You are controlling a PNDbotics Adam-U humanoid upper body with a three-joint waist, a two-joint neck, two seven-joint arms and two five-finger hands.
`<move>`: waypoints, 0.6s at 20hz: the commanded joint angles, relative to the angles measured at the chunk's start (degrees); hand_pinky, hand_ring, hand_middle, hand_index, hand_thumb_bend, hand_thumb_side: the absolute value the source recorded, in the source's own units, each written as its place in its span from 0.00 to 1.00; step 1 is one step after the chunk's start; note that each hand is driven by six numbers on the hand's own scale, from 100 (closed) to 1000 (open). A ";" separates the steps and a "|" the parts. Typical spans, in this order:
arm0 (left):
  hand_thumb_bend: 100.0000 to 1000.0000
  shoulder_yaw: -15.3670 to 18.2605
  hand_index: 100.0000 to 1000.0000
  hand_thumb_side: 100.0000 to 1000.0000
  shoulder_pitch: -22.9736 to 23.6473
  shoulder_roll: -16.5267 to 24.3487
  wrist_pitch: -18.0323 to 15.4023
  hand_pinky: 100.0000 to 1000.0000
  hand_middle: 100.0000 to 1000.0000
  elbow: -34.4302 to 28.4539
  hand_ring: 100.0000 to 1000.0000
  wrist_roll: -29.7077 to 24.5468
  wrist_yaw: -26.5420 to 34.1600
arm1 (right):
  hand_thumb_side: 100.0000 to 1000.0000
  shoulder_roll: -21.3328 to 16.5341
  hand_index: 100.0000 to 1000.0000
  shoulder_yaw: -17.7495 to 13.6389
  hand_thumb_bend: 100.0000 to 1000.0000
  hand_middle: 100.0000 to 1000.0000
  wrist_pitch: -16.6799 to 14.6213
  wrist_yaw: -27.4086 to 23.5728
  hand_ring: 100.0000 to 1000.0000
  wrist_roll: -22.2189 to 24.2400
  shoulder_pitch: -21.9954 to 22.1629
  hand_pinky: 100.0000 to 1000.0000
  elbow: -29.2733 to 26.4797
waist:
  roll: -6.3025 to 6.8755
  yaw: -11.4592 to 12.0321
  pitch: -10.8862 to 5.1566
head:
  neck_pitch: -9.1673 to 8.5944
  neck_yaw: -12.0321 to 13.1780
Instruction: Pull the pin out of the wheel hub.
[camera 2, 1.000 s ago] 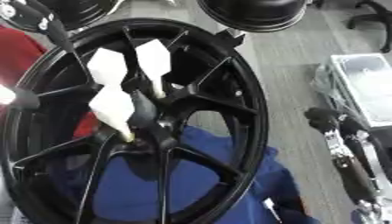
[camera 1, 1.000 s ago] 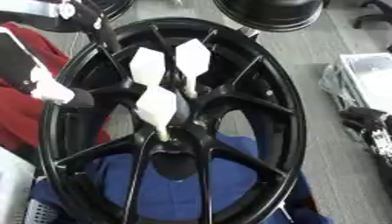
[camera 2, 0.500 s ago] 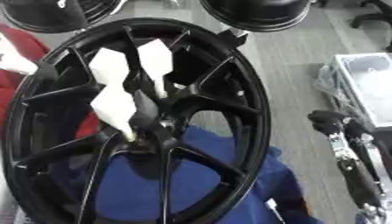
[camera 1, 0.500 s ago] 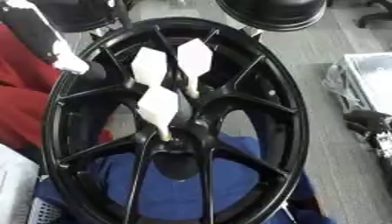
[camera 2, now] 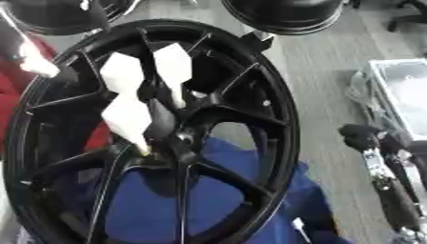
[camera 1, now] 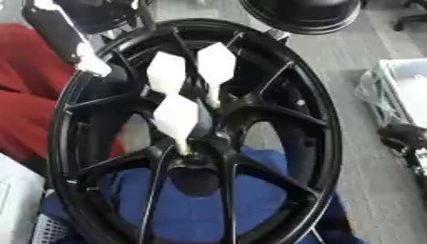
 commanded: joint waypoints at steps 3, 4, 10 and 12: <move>0.51 -0.53 0.88 0.29 -2.08 -0.63 -0.93 0.80 0.80 2.33 0.80 -0.01 0.92 | 0.73 0.10 0.72 0.23 0.00 0.66 0.68 0.54 0.82 0.06 -0.82 0.85 -0.61 | 0.12 -0.22 -0.41 | -1.71 -0.12; 0.51 -0.59 0.88 0.29 -2.25 -0.88 -1.05 0.81 0.80 2.83 0.80 -0.01 0.75 | 0.74 0.25 0.72 0.33 0.00 0.66 0.86 0.58 0.82 0.12 -0.95 0.85 -0.61 | 0.14 -0.28 -0.22 | -2.02 -0.28; 0.53 -0.88 0.88 0.28 -3.09 -2.01 -2.08 0.80 0.81 4.35 0.81 -0.01 0.84 | 0.75 1.00 0.72 0.62 0.00 0.66 1.60 0.90 0.82 0.19 -1.44 0.85 -0.61 | 0.17 -0.39 0.66 | -3.27 -0.67; 0.52 -1.51 0.88 0.26 -3.23 -2.13 -2.45 0.80 0.81 4.33 0.81 -0.01 1.95 | 0.76 1.28 0.72 0.75 0.00 0.66 1.99 1.02 0.82 0.21 -1.52 0.85 -0.61 | 0.16 -0.33 0.89 | -3.66 -0.75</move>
